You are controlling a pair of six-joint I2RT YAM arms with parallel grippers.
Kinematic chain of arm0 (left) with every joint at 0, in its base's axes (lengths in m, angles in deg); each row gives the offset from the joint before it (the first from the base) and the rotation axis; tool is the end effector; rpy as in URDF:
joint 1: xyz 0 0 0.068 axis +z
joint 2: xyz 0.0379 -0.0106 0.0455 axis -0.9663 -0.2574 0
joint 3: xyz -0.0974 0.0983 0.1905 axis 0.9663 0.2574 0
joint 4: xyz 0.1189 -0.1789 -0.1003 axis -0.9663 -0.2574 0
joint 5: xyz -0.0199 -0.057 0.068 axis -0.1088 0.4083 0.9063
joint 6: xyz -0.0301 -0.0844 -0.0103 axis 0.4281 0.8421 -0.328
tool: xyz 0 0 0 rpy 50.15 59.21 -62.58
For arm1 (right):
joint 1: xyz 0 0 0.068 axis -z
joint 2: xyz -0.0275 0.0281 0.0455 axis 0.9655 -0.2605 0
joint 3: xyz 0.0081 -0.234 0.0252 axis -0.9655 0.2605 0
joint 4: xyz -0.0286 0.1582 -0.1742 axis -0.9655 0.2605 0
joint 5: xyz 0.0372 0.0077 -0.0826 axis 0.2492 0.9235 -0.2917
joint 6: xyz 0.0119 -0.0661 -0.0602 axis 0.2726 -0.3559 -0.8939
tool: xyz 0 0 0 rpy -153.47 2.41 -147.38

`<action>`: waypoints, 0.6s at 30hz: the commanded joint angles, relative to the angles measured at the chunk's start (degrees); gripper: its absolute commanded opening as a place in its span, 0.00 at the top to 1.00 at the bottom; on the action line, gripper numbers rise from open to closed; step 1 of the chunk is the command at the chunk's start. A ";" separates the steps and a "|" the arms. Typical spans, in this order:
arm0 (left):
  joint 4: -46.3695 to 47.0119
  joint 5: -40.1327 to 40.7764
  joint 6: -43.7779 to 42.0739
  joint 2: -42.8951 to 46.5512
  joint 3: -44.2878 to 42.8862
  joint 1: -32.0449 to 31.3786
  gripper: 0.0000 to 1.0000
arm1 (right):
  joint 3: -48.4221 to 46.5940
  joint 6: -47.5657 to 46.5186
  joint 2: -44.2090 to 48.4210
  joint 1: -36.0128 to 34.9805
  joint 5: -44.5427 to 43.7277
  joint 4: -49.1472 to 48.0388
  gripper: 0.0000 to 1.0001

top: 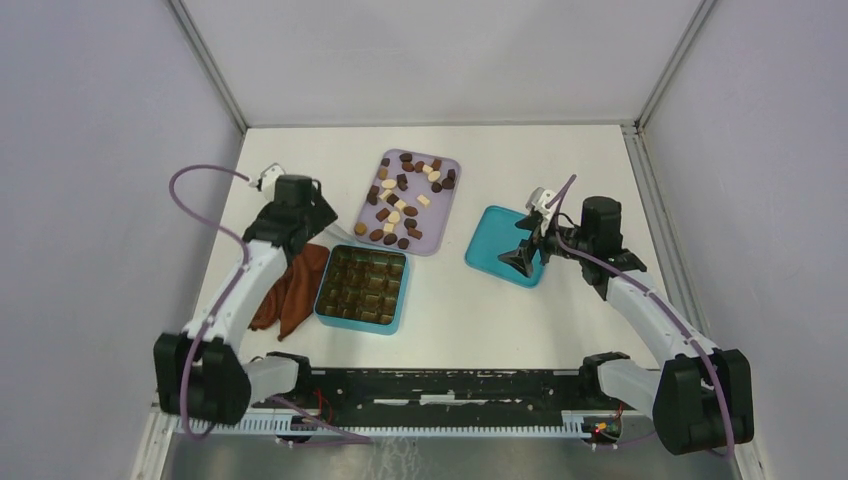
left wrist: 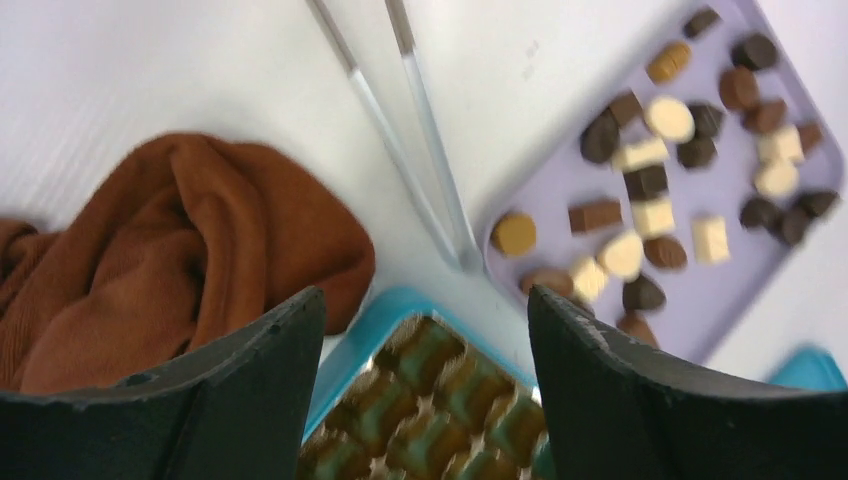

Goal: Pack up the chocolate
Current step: Pick up the clamp at the center of the board.

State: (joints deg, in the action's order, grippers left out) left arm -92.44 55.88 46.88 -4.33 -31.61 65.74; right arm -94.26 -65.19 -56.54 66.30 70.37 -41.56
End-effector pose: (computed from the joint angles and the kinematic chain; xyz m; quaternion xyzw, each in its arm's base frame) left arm 0.2574 -0.0187 0.2191 -0.2867 0.8524 -0.0485 0.4346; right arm 0.2390 0.0981 0.2065 -0.3971 0.7022 0.3135 0.5009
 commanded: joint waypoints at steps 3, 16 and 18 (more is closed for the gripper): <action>-6.48 13.08 5.99 -23.94 -22.17 0.64 0.30 | -3.22 -3.48 -0.33 -0.79 -3.14 2.45 0.04; -7.19 12.60 7.36 -46.37 -38.63 5.48 0.45 | -4.00 -5.01 -2.39 -0.75 -4.55 4.07 0.03; -7.51 11.81 7.48 -48.29 -39.39 6.66 0.47 | -4.09 -5.06 -2.69 -0.78 -4.69 4.09 0.03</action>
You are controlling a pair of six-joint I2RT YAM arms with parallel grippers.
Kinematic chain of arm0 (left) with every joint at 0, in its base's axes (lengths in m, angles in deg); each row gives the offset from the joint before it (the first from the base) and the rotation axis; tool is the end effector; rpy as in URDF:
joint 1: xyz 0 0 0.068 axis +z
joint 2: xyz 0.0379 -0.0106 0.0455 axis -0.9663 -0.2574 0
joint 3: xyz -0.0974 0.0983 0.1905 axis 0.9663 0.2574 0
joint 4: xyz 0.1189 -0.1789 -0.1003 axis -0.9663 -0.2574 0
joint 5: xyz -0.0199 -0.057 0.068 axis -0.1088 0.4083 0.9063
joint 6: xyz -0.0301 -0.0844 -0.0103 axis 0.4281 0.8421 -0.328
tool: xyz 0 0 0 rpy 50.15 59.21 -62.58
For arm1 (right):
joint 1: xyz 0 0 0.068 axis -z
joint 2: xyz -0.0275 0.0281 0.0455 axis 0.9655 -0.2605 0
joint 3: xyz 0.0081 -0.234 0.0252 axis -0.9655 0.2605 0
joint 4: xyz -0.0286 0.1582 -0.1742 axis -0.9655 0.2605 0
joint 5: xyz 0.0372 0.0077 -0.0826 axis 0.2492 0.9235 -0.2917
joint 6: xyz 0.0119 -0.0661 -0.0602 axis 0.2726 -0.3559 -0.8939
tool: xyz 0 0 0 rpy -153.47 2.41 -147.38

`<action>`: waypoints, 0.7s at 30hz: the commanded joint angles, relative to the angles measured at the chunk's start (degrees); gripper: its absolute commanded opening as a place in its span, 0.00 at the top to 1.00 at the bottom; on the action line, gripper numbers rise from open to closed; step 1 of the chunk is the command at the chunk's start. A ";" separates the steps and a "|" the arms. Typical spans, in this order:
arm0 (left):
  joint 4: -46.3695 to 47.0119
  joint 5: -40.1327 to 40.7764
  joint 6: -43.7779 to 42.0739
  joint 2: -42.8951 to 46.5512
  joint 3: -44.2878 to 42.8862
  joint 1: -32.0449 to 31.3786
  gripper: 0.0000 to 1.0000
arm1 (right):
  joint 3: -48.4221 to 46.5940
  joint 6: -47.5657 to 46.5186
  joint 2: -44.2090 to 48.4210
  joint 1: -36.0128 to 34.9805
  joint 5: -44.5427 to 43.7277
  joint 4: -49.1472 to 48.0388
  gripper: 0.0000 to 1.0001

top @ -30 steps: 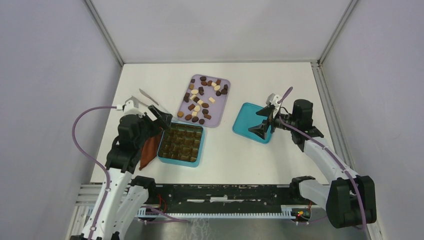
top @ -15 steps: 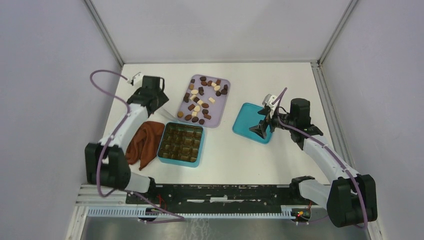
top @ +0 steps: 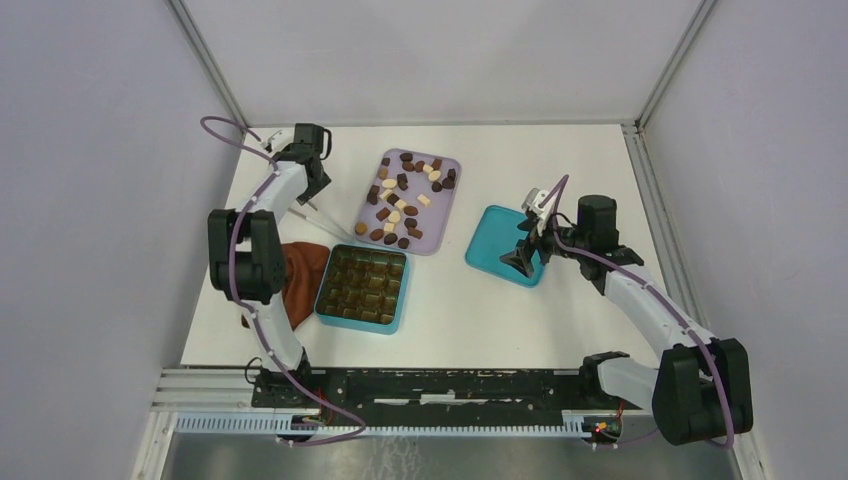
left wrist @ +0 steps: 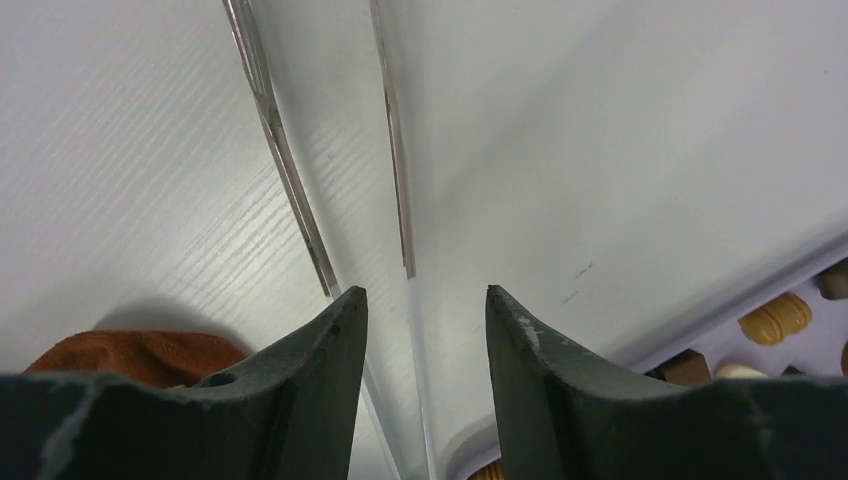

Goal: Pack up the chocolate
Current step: Pick up the clamp at the center of the board.

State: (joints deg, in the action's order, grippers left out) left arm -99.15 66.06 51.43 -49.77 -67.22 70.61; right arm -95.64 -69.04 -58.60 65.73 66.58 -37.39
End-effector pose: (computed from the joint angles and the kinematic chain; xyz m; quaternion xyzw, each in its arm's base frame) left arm 0.3938 0.0059 0.1716 -0.3721 0.8567 0.0918 0.3451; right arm 0.2431 0.0977 0.1960 -0.4037 0.7244 0.2847 0.4809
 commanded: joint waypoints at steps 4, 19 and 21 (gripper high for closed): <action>-0.96 -0.46 2.20 -6.12 -4.86 3.40 0.47 | -2.64 -1.30 -1.22 -0.22 -1.09 -0.08 0.03; -1.57 -3.49 1.17 -15.46 -9.69 4.38 0.47 | -2.59 -1.47 -1.69 -0.21 -1.05 0.03 0.03; -1.60 -3.99 1.04 -16.20 -10.07 4.38 0.49 | -2.64 -1.47 -1.88 -0.20 -1.01 0.00 0.03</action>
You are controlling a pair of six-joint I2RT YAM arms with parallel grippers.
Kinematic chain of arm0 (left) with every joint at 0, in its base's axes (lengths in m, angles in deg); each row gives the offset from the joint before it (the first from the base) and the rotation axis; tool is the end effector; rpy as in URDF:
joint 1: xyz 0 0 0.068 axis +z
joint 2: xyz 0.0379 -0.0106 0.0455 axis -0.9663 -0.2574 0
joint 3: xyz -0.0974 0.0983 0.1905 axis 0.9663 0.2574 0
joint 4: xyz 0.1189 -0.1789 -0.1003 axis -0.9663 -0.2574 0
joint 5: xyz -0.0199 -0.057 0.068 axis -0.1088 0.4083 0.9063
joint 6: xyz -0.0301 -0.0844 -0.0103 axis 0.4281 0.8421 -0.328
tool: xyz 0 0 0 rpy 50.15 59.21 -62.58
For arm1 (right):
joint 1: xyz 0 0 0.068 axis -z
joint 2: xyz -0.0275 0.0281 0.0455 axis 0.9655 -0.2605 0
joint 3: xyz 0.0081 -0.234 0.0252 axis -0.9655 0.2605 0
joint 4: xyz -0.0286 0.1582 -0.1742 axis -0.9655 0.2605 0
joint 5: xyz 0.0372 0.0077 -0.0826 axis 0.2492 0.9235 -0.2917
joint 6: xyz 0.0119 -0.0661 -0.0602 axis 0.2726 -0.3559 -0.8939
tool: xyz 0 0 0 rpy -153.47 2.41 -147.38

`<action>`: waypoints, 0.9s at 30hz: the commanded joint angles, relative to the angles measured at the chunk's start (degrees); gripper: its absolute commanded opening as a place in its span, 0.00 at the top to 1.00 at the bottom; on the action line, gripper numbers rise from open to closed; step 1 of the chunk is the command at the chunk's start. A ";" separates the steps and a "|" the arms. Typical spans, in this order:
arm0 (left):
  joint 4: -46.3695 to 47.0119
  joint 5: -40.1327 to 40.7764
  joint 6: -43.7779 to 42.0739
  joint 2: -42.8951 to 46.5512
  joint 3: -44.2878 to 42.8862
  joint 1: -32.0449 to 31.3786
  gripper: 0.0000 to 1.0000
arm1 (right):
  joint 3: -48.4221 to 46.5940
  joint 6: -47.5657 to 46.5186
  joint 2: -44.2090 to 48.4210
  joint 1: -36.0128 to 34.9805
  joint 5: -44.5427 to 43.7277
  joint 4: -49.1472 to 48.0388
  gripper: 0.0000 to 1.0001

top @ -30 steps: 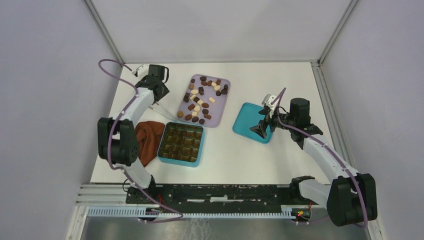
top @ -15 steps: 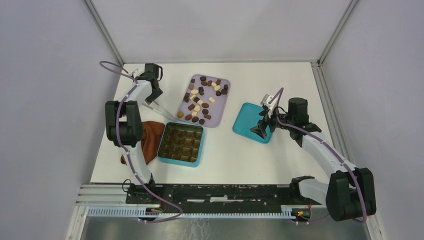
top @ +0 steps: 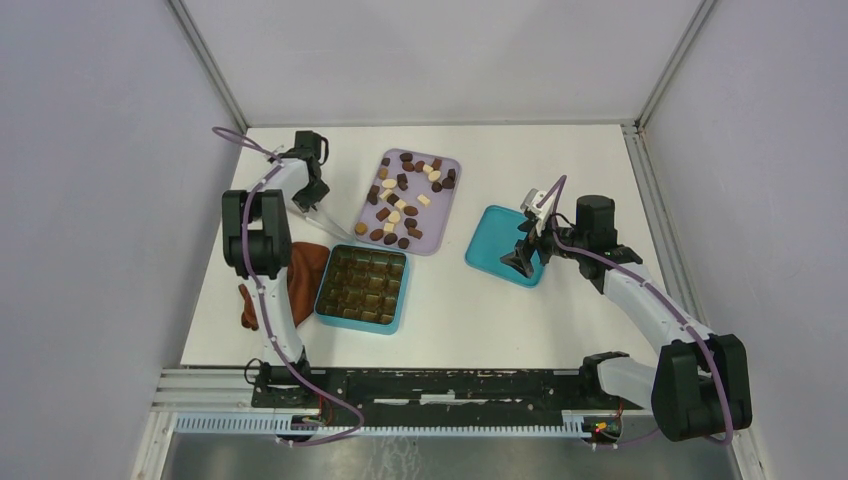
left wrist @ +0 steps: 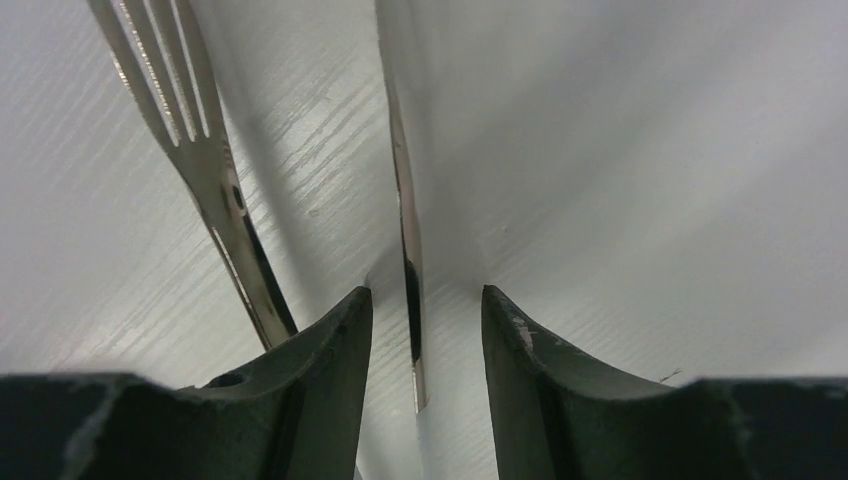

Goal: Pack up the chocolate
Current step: Pick up the clamp at the center of the board.

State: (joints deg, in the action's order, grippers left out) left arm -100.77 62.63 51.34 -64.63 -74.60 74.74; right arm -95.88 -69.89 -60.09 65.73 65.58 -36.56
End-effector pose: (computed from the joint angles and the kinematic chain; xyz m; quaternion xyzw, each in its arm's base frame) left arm 0.4193 0.0297 0.1051 -0.3890 0.8757 0.1094 0.2645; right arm 0.2456 0.0971 0.1891 -0.4026 0.7346 0.2790 0.4694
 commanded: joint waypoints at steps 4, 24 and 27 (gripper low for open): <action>0.07 -1.15 0.78 -2.41 -2.89 0.25 0.57 | -2.49 -0.75 -0.64 -0.19 0.09 -0.63 0.03; -0.16 1.34 -5.42 1.83 -2.59 2.33 0.98 | -2.67 -0.80 -0.21 -0.18 0.62 -0.17 0.02; 0.65 2.46 -6.25 3.99 -1.45 2.51 0.98 | -2.69 -0.80 -0.08 -0.23 0.75 -0.21 0.02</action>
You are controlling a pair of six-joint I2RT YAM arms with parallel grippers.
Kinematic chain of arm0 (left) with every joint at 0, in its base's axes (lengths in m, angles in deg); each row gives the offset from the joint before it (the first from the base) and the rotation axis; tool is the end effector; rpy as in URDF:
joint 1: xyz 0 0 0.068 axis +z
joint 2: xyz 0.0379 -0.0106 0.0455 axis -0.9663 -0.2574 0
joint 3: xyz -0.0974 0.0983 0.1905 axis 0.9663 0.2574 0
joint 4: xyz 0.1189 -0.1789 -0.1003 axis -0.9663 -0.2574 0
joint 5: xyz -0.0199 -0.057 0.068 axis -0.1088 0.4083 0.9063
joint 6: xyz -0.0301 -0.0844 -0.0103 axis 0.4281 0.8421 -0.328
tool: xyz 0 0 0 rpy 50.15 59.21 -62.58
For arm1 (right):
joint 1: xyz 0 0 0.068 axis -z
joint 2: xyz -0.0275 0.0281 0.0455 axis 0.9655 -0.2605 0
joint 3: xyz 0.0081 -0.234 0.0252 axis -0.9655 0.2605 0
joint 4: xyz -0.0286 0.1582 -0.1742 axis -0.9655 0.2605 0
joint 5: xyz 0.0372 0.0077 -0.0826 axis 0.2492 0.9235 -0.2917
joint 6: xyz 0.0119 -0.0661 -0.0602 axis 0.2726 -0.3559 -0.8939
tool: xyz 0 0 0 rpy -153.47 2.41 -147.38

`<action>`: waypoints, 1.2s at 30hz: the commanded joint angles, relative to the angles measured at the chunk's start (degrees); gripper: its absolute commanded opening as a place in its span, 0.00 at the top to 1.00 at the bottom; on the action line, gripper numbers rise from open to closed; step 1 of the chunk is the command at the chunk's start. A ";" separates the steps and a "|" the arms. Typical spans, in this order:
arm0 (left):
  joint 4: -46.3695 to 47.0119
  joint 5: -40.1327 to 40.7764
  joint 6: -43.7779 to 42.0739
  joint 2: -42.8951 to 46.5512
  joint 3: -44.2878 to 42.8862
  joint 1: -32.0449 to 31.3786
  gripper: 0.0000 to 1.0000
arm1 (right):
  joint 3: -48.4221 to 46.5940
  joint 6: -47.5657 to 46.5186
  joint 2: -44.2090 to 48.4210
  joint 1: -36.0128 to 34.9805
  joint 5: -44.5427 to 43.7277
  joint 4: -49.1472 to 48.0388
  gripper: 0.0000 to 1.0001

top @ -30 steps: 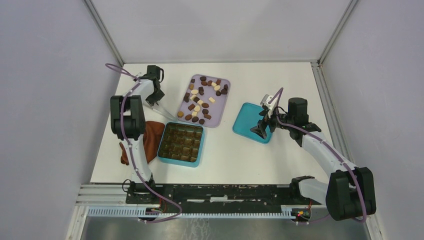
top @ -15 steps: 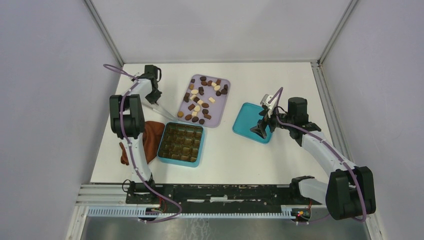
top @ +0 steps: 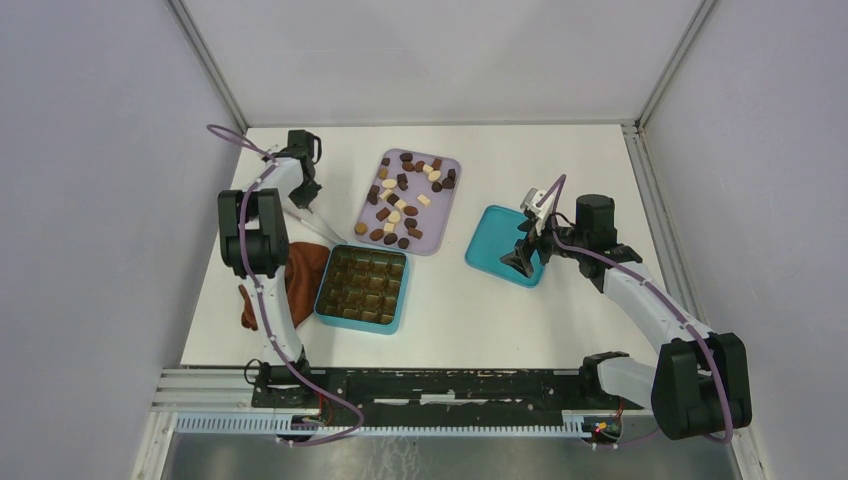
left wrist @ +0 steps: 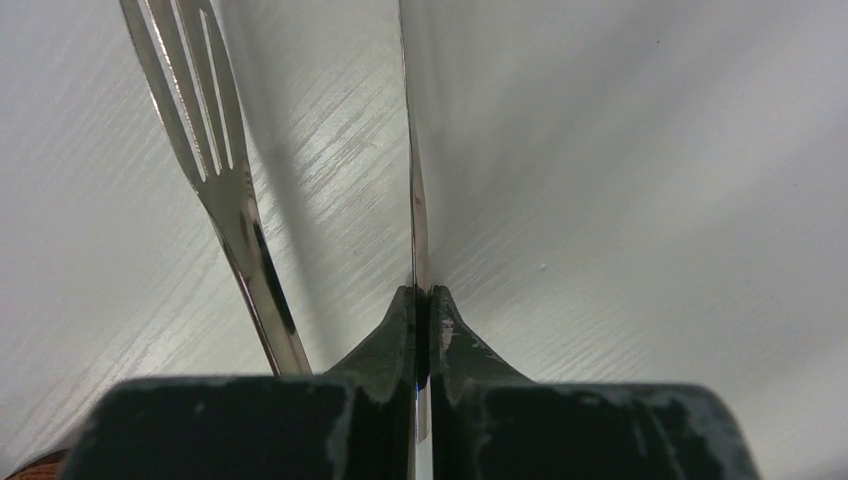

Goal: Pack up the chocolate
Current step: Pick up the clamp at the center of the board, then adjust the clamp.

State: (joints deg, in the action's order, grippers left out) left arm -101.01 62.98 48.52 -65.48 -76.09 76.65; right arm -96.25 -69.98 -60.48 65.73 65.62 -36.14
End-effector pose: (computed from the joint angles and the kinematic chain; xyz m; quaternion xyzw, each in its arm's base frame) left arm 0.4224 0.0442 0.1064 -0.3828 0.8770 0.1217 0.2637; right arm 0.2464 0.0972 0.1889 -0.4025 0.7361 0.2800 0.4666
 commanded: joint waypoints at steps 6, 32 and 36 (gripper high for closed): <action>5.67 3.40 -6.72 13.56 4.15 0.54 0.98 | -1.86 0.63 0.19 -0.18 3.86 -1.53 0.02; 70.84 -58.54 -0.93 55.26 41.40 -26.61 0.98 | 4.56 30.85 6.58 2.30 20.23 -27.76 0.02; 92.12 -59.72 7.51 55.02 45.27 -31.21 0.98 | -0.37 36.45 9.26 2.31 20.14 -27.20 0.02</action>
State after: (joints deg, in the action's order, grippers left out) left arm -36.60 6.13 46.38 -11.52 -33.86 47.58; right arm -90.77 -43.07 -54.53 67.85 84.27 -58.02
